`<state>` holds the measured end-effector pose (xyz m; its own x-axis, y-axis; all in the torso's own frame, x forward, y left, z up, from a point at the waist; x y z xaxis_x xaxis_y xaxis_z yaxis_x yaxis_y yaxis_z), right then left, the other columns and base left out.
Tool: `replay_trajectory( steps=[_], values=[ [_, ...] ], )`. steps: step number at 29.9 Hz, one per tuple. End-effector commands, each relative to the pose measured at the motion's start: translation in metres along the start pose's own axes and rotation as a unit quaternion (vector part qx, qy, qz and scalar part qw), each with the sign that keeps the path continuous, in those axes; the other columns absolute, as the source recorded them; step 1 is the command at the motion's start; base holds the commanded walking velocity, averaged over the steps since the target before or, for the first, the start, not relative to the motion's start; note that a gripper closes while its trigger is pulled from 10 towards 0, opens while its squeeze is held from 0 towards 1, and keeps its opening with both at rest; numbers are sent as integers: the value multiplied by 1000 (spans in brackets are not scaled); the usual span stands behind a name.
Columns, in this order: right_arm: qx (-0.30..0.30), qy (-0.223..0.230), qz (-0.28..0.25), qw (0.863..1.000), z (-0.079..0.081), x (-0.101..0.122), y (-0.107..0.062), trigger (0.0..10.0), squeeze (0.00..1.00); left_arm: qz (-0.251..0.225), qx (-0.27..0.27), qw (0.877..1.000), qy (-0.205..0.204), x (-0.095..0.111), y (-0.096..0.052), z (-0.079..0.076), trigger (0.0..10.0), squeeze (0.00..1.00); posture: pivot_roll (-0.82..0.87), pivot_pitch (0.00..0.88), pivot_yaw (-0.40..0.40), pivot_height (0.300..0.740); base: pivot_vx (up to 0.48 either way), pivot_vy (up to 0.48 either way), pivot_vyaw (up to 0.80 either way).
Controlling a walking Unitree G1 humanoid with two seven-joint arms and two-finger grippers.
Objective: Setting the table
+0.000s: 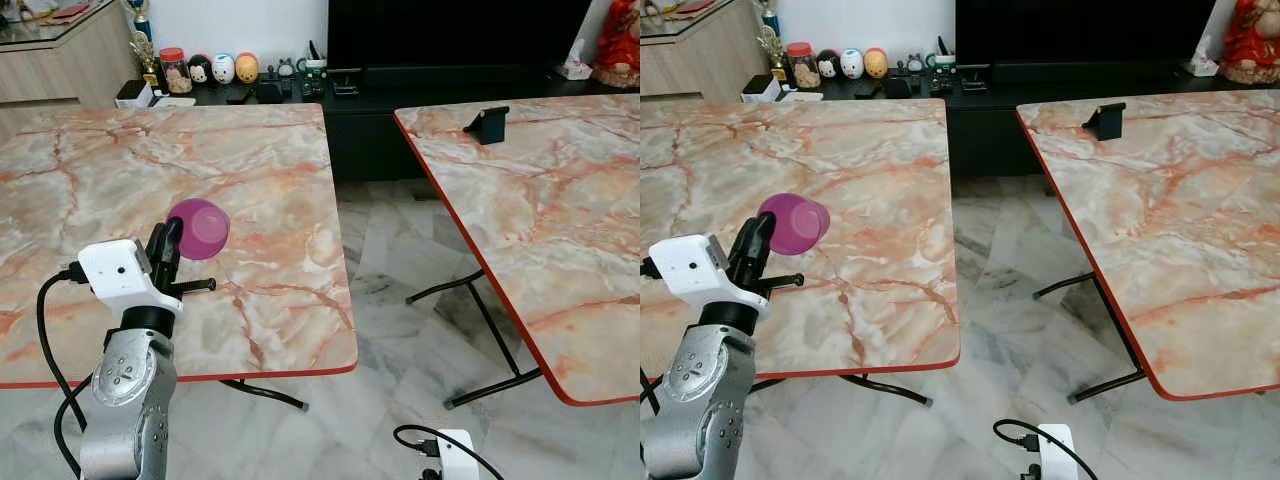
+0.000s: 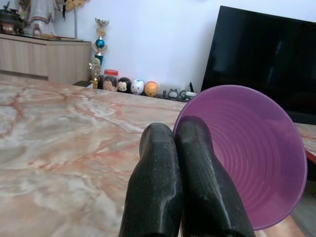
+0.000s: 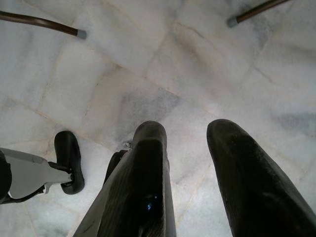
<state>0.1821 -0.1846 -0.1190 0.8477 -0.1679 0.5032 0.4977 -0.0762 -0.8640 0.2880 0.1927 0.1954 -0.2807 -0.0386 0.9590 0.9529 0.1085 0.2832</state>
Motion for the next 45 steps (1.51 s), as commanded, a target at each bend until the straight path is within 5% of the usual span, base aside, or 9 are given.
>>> replay_trajectory(
  steps=[1, 8, 32, 45],
  values=[
    [-5, 7, 3, 1000, -2, -3, 0, 10000, 0, -15, -3, 1000, -2, 6, 3, -3, 10000, 0, -10, 0, 10, 707, 0, -416, 0],
    [-11, 42, 4, 999, -3, -5, -1, 10000, 0, -19, -8, 1000, -1, 7, 6, -4, 10000, 0, -11, 0, 12, 707, 0, -418, 0],
    [-3, 23, 7, 1000, -1, -5, 0, 10000, 0, -29, -19, 999, 3, 10, 11, -9, 10000, 0, -15, 0, 15, 707, 0, -418, 67],
    [0, 54, 6, 999, 0, -4, 0, 10000, 0, -33, -18, 999, 7, 10, 13, -10, 10000, 0, -19, 0, 4, 707, 0, -404, 246]
  ],
)
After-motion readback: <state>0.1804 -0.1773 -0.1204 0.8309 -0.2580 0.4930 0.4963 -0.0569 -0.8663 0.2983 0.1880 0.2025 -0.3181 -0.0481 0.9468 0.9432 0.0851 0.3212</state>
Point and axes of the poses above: a point about 5 cm out from each wrist's last joint towards the gripper, its own y axis pointing out of the wrist towards the gripper, its own x axis along the axis of the wrist's last joint, z = x × y, the point moved 3 cm from there along y, pointing out of the wrist towards the gripper, and after that the axes turned 9 degrees about y, right-handed, at the moved point
